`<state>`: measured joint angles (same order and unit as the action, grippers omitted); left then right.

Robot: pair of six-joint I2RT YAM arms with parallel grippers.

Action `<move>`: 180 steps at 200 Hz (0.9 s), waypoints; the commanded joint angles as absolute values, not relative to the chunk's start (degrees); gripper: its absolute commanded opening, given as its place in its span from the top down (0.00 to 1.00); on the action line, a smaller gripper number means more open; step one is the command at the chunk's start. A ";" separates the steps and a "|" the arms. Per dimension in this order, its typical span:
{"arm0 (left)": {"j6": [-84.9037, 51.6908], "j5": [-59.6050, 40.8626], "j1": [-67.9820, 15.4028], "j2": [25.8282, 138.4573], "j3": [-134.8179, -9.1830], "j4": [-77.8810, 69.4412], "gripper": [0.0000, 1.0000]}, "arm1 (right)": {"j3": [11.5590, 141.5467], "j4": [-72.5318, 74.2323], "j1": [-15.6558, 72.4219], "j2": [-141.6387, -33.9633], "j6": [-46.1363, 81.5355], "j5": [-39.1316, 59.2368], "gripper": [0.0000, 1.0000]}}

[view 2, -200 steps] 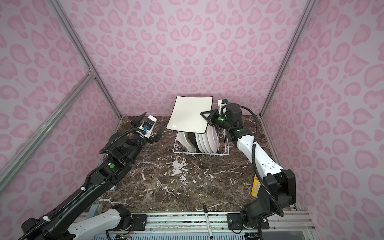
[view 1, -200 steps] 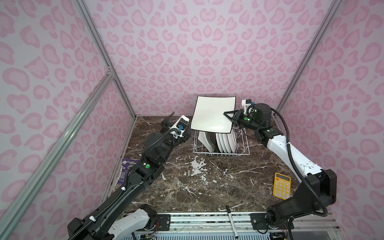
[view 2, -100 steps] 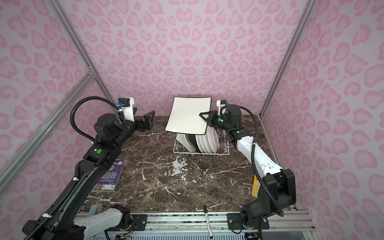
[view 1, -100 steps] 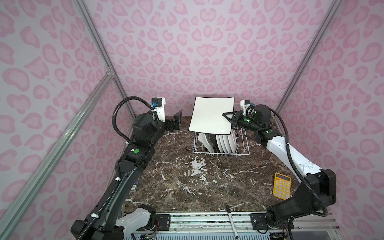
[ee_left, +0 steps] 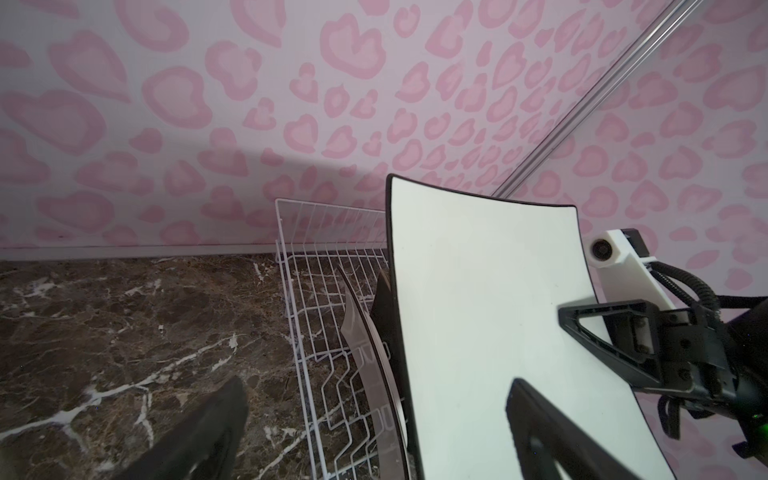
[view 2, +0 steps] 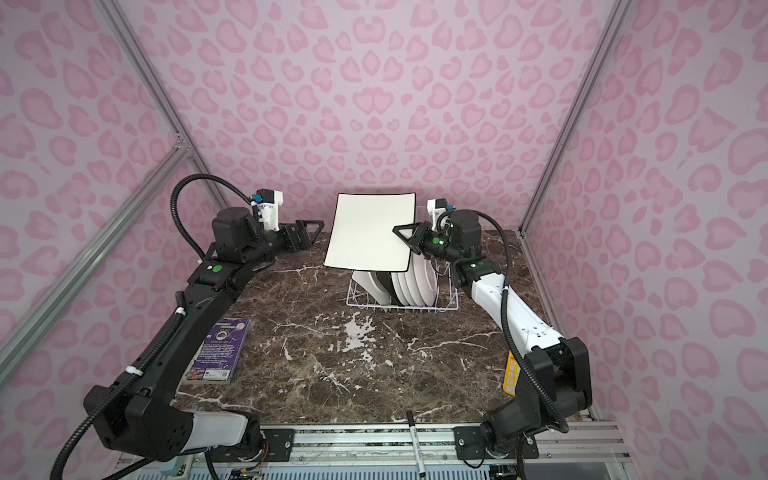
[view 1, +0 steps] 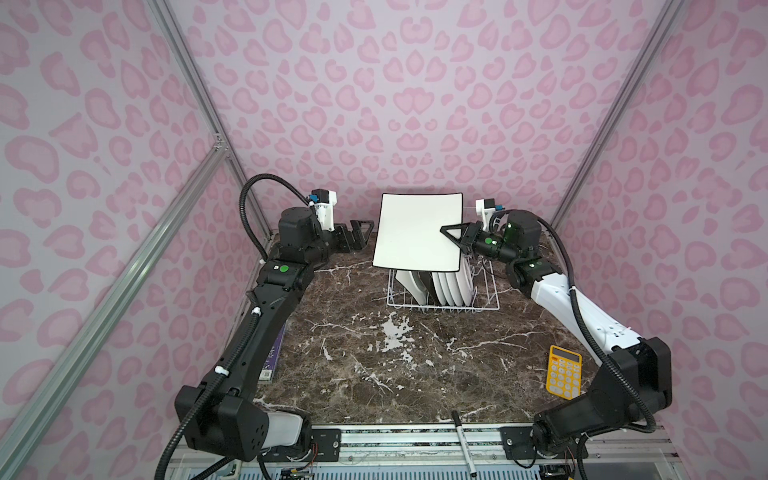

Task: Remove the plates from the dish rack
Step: 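Reach the left gripper to the plate edge nearest it and close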

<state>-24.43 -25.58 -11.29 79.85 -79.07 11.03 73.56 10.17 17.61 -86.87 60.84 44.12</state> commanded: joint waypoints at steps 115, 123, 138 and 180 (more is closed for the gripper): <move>-33.19 -53.93 -10.44 94.56 -87.45 11.23 0.11 | 72.62 22.24 19.16 -88.75 63.10 47.44 1.00; -33.44 -54.66 -10.46 94.85 -87.45 11.21 0.15 | 72.60 22.56 19.33 -88.92 63.19 47.50 1.00; -33.57 -56.04 -10.41 95.23 -87.21 11.00 0.22 | 72.61 23.17 19.50 -89.25 63.19 47.48 1.00; -34.27 -59.15 -10.44 95.19 -85.45 9.18 0.35 | 71.89 25.36 19.52 -90.25 64.71 48.69 1.00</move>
<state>-33.43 -55.55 -10.46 94.91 -86.15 11.88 72.40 15.53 19.38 -89.91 62.78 46.68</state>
